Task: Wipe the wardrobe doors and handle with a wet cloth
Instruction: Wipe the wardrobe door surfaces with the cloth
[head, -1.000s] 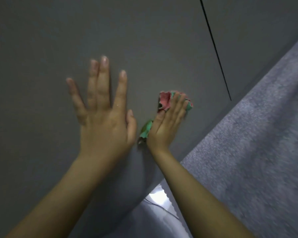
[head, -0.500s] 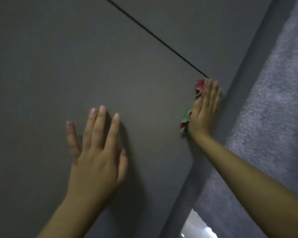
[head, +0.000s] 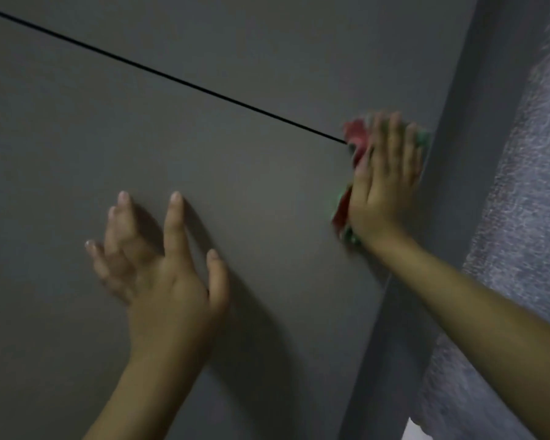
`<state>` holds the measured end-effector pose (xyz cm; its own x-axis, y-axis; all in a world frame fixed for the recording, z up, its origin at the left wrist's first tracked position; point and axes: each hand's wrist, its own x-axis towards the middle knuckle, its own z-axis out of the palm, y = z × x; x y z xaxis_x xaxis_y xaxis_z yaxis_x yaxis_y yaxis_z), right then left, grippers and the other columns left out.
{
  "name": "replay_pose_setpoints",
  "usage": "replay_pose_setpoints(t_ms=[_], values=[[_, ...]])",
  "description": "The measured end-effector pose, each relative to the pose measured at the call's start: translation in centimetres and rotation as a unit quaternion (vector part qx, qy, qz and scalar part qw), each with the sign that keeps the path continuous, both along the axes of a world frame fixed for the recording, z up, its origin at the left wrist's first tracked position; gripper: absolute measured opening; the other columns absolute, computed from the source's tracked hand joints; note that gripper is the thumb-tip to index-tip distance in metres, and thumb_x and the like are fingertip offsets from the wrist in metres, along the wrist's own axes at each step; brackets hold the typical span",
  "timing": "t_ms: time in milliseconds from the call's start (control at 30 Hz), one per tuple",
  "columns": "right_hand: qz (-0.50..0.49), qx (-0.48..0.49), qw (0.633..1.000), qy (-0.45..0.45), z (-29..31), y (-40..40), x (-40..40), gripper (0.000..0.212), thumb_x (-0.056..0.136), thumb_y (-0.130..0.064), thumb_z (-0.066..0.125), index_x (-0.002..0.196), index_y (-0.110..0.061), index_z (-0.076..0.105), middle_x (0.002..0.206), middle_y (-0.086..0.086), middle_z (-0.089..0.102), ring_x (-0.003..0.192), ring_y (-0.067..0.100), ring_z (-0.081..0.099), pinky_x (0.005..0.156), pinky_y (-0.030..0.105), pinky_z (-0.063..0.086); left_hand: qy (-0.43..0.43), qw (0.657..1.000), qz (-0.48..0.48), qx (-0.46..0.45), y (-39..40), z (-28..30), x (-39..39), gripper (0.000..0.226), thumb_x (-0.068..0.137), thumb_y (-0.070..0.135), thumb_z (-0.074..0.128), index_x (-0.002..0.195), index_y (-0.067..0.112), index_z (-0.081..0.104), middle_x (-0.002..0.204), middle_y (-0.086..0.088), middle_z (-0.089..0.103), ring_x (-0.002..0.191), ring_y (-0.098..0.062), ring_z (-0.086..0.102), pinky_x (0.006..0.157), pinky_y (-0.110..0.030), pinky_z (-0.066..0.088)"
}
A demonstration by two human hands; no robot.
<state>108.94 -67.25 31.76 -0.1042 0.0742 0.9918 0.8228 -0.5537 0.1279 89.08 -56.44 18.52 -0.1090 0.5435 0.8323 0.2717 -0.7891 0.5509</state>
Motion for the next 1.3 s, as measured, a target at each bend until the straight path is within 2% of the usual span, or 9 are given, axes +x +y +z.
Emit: replay_pose_setpoints(t_ms=[100, 233, 300, 567, 800, 1000, 1133, 1200, 1300], values=[[0.022, 0.100, 0.993, 0.066, -0.1, 3.0, -2.7, 0.054, 0.098, -0.032, 0.024, 0.148, -0.012, 0.031, 0.154, 0.013, 0.029, 0.143, 0.036, 0.022, 0.117, 0.048, 0.012, 0.012, 1.000, 0.002, 0.006, 0.7, 0.2, -0.1, 0.069, 0.079, 0.040, 0.042, 0.143, 0.016, 0.036, 0.153, -0.026, 0.016, 0.141, -0.039, 0.012, 0.113, -0.056, 0.000], [0.006, -0.206, 0.968, -0.144, -8.3, 1.7, -3.0, 0.050, 0.101, -0.033, 0.023, 0.148, -0.015, 0.026, 0.154, 0.007, 0.028, 0.145, 0.031, 0.015, 0.118, 0.049, 0.010, 0.032, 0.999, 0.004, 0.025, 1.0, -0.3, -0.5, 0.072, 0.076, 0.042, 0.039, 0.144, 0.017, 0.037, 0.152, -0.025, 0.017, 0.140, -0.034, 0.012, 0.112, -0.057, 0.004], [-0.024, -0.258, 0.951, -0.167, -8.8, -1.2, -0.3, 0.048, 0.102, -0.033, 0.021, 0.147, -0.016, 0.027, 0.153, 0.006, 0.028, 0.146, 0.028, 0.012, 0.119, 0.047, 0.007, 0.039, 0.999, 0.000, 0.030, 1.1, -0.2, -1.0, 0.072, 0.076, 0.042, 0.039, 0.143, 0.016, 0.039, 0.152, -0.026, 0.019, 0.139, -0.034, 0.013, 0.112, -0.059, 0.005], [0.003, 0.058, 0.996, 0.071, -8.2, 1.8, -2.8, 0.052, 0.101, -0.031, 0.024, 0.147, -0.008, 0.032, 0.152, 0.018, 0.030, 0.141, 0.039, 0.023, 0.117, 0.049, 0.014, 0.112, 0.987, -0.024, 0.114, 2.3, -2.3, -4.1, 0.078, 0.075, 0.040, 0.039, 0.148, 0.015, 0.029, 0.152, -0.025, 0.021, 0.140, -0.033, 0.015, 0.113, -0.056, 0.003], [-0.012, -0.289, 0.951, -0.112, -28.3, 3.8, -7.9, 0.066, 0.095, -0.041, 0.031, 0.153, -0.026, 0.002, 0.161, -0.004, -0.006, 0.148, 0.026, -0.003, 0.119, 0.045, -0.004, 0.194, 0.963, 0.013, 0.189, 7.7, -8.7, -11.5, 0.079, 0.078, 0.038, 0.044, 0.150, 0.013, 0.022, 0.154, -0.026, 0.016, 0.141, -0.037, 0.016, 0.114, -0.056, 0.006], [0.021, -0.289, 0.945, -0.148, -20.6, 6.7, -10.1, 0.054, 0.104, -0.039, 0.016, 0.153, -0.019, 0.008, 0.161, 0.003, -0.004, 0.147, 0.032, -0.002, 0.118, 0.046, -0.006, 0.168, 0.984, 0.005, 0.066, 12.4, -13.1, -18.2, 0.078, 0.081, 0.040, 0.039, 0.150, 0.011, 0.019, 0.155, -0.023, 0.013, 0.142, -0.033, 0.012, 0.116, -0.045, -0.001], [0.014, -0.158, 0.982, -0.099, -14.1, 14.2, -17.7, 0.052, 0.101, -0.036, 0.026, 0.149, -0.014, 0.027, 0.154, 0.014, 0.029, 0.140, 0.042, 0.023, 0.117, 0.044, 0.000, 0.158, 0.987, 0.018, 0.034, 14.6, -14.4, -20.2, 0.078, 0.081, 0.040, 0.038, 0.151, 0.012, 0.018, 0.156, -0.023, 0.007, 0.143, -0.033, 0.007, 0.116, -0.038, -0.008], [0.036, -0.195, 0.973, -0.120, -15.4, 16.5, -20.1, 0.053, 0.100, -0.036, 0.033, 0.148, -0.014, 0.030, 0.153, 0.013, 0.032, 0.141, 0.041, 0.022, 0.116, 0.045, -0.001, 0.140, 0.990, 0.021, 0.016, 15.4, -14.9, -20.7, 0.078, 0.082, 0.041, 0.038, 0.151, 0.013, 0.017, 0.156, -0.023, 0.003, 0.143, -0.032, 0.002, 0.115, -0.034, -0.011], [0.068, -0.366, 0.899, -0.230, -22.4, 15.6, -19.2, 0.050, 0.098, -0.031, 0.039, 0.145, -0.014, 0.037, 0.154, 0.008, 0.030, 0.146, 0.033, 0.007, 0.119, 0.045, -0.001, 0.125, 0.992, 0.018, 0.016, 15.8, -15.7, -20.2, 0.076, 0.082, 0.039, 0.040, 0.150, 0.014, 0.017, 0.155, -0.025, 0.003, 0.144, -0.032, 0.002, 0.116, -0.043, -0.006]])
